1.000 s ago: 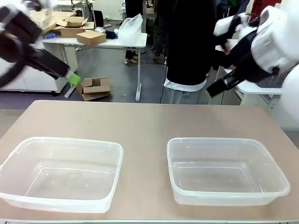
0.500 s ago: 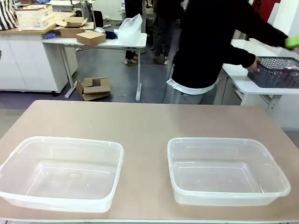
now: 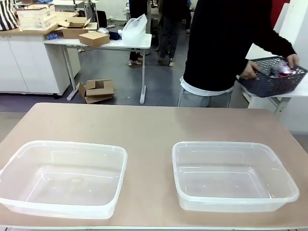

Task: Sort the waste into each basket.
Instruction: Pick up the Organizing box on the left side of the table and lift it.

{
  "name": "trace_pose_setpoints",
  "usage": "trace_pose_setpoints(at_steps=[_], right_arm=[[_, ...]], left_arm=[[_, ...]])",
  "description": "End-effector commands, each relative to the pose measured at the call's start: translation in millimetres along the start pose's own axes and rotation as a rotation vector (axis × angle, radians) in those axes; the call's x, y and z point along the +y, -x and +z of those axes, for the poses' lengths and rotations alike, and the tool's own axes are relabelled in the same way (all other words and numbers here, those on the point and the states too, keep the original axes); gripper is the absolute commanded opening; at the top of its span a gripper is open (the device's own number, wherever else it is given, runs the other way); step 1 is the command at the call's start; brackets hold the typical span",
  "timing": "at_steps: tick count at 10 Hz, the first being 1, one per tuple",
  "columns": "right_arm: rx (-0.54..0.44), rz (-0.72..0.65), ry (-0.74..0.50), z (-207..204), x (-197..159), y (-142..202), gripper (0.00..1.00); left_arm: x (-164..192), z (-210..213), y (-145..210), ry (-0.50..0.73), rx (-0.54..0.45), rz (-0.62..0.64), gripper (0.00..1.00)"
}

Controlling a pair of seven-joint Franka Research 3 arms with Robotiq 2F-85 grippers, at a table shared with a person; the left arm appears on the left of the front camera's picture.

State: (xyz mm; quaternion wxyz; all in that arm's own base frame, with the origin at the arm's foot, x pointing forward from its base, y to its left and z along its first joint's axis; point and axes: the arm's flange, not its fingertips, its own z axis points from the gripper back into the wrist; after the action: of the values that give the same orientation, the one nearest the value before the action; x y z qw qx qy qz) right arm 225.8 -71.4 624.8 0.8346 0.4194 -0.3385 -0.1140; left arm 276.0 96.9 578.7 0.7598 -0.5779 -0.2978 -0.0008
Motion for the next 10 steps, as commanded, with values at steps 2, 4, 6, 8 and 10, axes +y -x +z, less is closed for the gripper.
trace_pose_setpoints(at_steps=[2,4,6,8,10], right_arm=[[0.015,0.044,-0.006,2.0,6.4,1.8,1.00],[0.015,0.044,-0.006,2.0,6.4,1.8,1.00],[0.015,0.044,-0.006,2.0,6.4,1.8,1.00],[0.015,0.044,-0.006,2.0,6.4,1.8,1.00],[0.015,0.044,-0.006,2.0,6.4,1.8,1.00]], left_arm=[[-4.1,1.7,0.3,0.023,0.012,-0.040,1.00],[-4.1,1.7,0.3,0.023,0.012,-0.040,1.00],[-4.1,1.7,0.3,0.023,0.012,-0.040,1.00],[-4.1,1.7,0.3,0.023,0.012,-0.040,1.00],[-4.1,1.7,0.3,0.023,0.012,-0.040,1.00]])
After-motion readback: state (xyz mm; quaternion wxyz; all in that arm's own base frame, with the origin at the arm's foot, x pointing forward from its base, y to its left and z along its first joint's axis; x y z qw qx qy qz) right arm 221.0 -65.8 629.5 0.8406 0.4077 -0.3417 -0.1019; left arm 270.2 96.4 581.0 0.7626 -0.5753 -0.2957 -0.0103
